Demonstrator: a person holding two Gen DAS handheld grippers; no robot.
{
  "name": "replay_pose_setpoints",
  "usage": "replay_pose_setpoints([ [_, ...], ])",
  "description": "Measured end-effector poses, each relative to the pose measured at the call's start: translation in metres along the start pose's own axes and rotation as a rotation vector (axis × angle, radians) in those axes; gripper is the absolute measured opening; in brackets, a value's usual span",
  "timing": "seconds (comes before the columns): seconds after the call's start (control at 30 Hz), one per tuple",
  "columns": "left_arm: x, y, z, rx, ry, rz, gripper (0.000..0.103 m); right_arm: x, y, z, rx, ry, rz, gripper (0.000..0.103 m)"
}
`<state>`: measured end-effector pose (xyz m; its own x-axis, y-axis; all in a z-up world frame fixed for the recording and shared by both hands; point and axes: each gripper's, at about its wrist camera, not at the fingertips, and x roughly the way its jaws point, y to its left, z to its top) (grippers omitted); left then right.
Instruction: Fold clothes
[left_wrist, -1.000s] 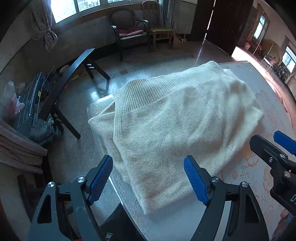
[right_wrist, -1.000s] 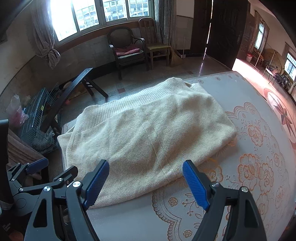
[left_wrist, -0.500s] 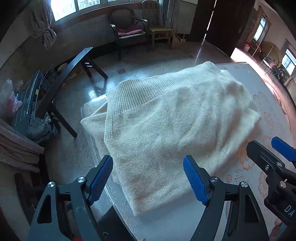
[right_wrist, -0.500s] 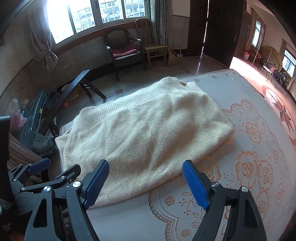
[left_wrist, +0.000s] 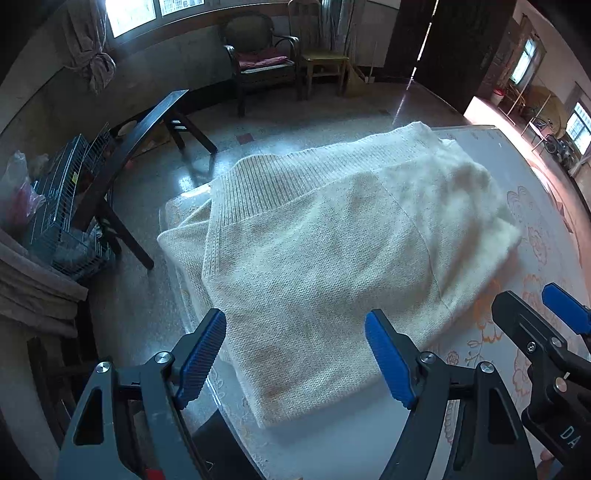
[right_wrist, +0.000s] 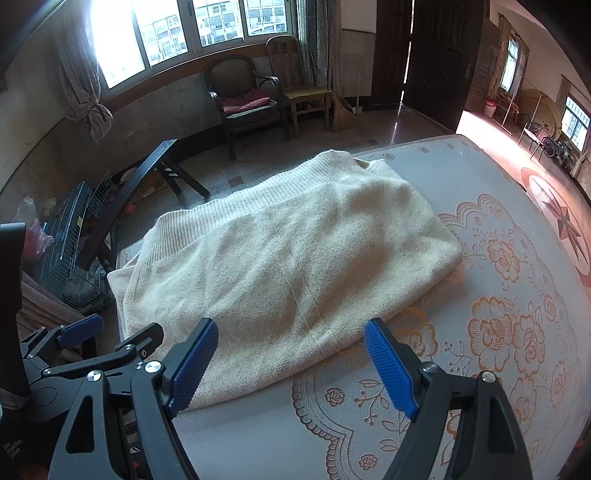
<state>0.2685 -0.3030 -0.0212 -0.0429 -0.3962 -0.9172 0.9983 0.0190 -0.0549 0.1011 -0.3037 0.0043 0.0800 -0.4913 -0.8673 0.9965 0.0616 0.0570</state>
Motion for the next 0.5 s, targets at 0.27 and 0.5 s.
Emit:
replay_pose_setpoints([
  [0.27, -0.0054, 0.0017, 0.0026, -0.010, -0.032, -0.029, 0.078, -0.0018, 0.0020, 0.0008, -0.004, -0.003, 0.001, 0.083],
  [0.5, -0.0064, 0.0057, 0.0024, -0.029, -0.039, -0.062, 0.078, -0.0034, -0.0013, 0.0013, 0.008, -0.009, -0.006, 0.083],
])
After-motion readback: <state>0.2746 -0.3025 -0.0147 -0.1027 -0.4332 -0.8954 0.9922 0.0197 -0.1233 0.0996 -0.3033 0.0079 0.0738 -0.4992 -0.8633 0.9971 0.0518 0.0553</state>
